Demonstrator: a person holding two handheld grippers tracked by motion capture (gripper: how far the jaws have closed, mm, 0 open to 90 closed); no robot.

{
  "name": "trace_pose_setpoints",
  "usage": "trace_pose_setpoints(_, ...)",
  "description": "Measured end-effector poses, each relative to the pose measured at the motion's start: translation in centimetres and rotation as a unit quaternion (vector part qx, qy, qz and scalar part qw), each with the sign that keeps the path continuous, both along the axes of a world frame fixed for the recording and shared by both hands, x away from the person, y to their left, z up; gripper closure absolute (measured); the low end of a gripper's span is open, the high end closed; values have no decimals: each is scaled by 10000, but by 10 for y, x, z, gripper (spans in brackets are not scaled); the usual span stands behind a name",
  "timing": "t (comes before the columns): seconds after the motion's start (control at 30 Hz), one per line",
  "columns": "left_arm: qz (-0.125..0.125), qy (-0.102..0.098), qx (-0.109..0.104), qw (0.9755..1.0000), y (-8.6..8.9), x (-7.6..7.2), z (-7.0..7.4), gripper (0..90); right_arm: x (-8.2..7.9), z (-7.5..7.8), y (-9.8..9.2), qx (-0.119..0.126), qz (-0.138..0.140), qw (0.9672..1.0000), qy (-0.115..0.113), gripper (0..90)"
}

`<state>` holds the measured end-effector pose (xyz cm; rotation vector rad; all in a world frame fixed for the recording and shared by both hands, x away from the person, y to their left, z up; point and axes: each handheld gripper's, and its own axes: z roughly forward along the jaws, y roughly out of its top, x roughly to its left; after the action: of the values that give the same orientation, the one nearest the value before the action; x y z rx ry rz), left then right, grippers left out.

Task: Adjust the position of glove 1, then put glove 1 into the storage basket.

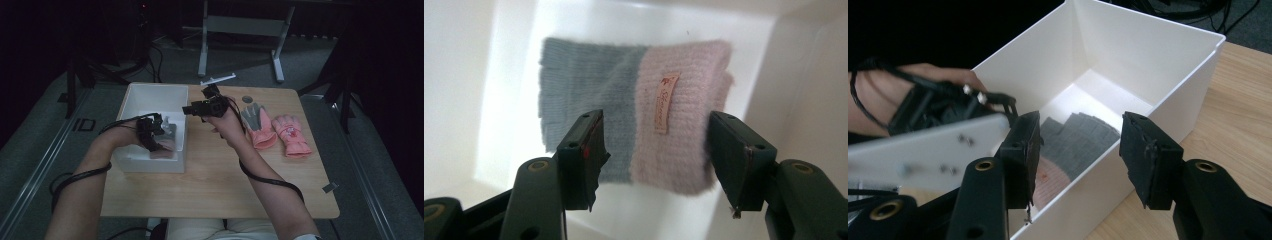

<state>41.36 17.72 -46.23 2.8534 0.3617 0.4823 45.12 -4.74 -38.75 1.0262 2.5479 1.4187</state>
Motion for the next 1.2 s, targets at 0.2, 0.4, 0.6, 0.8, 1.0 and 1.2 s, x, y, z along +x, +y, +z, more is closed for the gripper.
trace_pose_setpoints(0.2, 183, -217, -341, 9990, 5, -12, 24, 391, -14, 1, -18, 66, 55, 9999, -100, 496)
trace_pose_setpoints(0.4, 154, -383, -845, 9956, 1, -25, 49, 397, -27, -5, -41, 151, 22, 9998, -114, 496)
trace_pose_setpoints(0.6, 15, -404, -1464, 9884, -13, -34, 70, 406, -38, -19, -58, 67, 100, 9998, -172, 498)
trace_pose_setpoints(0.8, -98, -404, -1622, 9859, -38, -39, 77, 407, -43, -29, -75, -170, 88, 9995, -244, 503)
trace_pose_setpoints(1.0, -34, -343, -1658, 9856, -60, -44, 82, 406, -45, -32, -94, -214, 8, 9992, -324, 511)
trace_pose_setpoints(1.2, -204, -240, -1611, 9864, -85, -57, 77, 377, -47, -36, -117, -221, -123, 9989, -391, 516)
